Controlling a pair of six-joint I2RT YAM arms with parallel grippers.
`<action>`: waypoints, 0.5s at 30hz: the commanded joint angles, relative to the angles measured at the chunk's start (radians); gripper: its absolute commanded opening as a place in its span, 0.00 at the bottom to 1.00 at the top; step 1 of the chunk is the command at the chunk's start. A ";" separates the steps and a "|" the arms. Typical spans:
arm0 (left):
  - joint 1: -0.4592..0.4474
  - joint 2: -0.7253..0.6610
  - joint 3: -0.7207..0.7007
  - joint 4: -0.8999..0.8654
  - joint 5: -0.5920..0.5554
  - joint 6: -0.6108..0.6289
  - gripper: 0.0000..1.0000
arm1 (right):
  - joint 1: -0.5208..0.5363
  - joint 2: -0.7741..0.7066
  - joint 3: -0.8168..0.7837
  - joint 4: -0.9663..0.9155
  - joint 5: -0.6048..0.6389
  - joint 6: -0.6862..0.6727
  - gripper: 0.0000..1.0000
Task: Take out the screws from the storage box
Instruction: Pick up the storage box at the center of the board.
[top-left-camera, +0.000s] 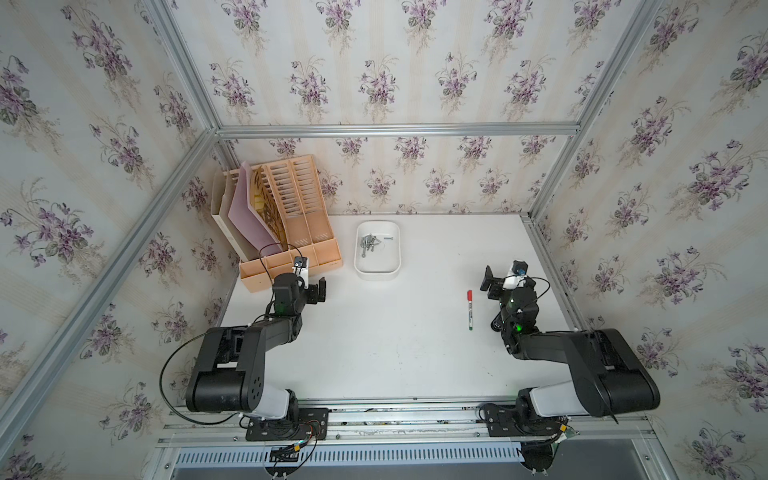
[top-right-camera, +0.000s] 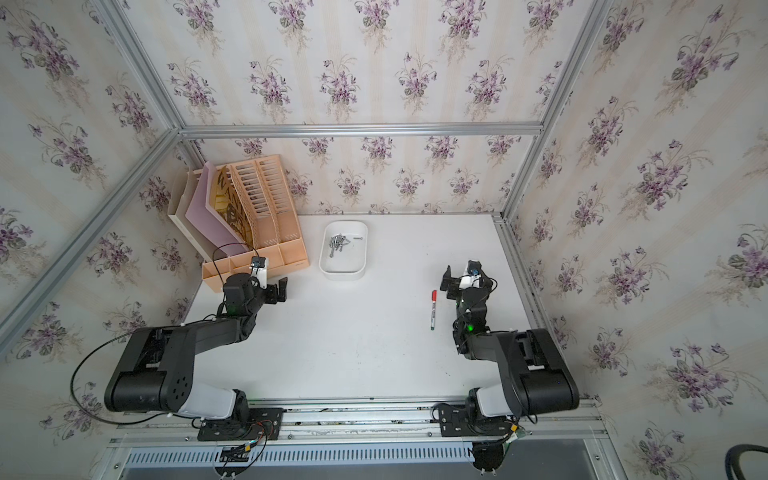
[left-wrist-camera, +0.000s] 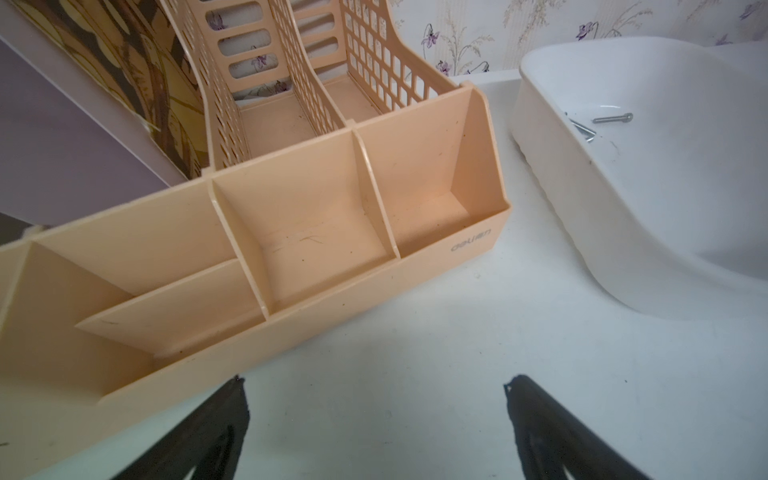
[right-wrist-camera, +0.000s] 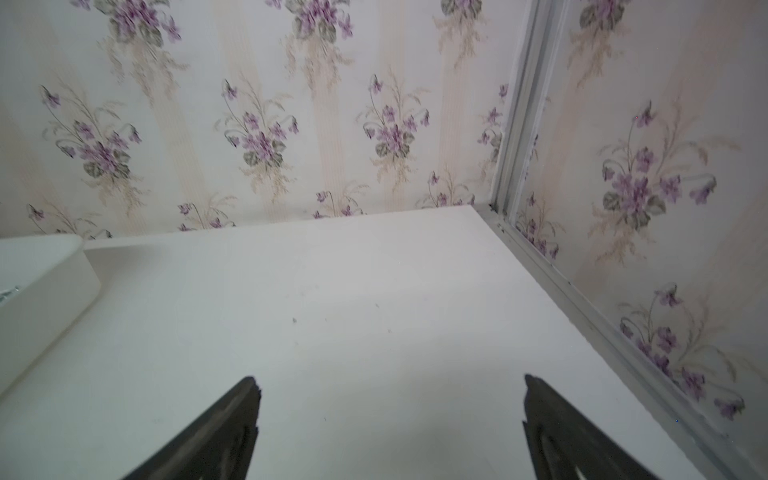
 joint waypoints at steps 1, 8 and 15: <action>-0.009 -0.031 0.064 -0.175 -0.124 -0.038 0.99 | 0.021 -0.076 0.120 -0.341 0.099 0.115 1.00; -0.025 -0.263 0.092 -0.409 -0.265 -0.087 0.99 | 0.047 0.093 0.500 -0.806 -0.171 0.393 1.00; -0.026 -0.643 0.031 -0.560 -0.304 -0.242 1.00 | 0.333 0.437 0.998 -1.336 -0.113 0.470 0.94</action>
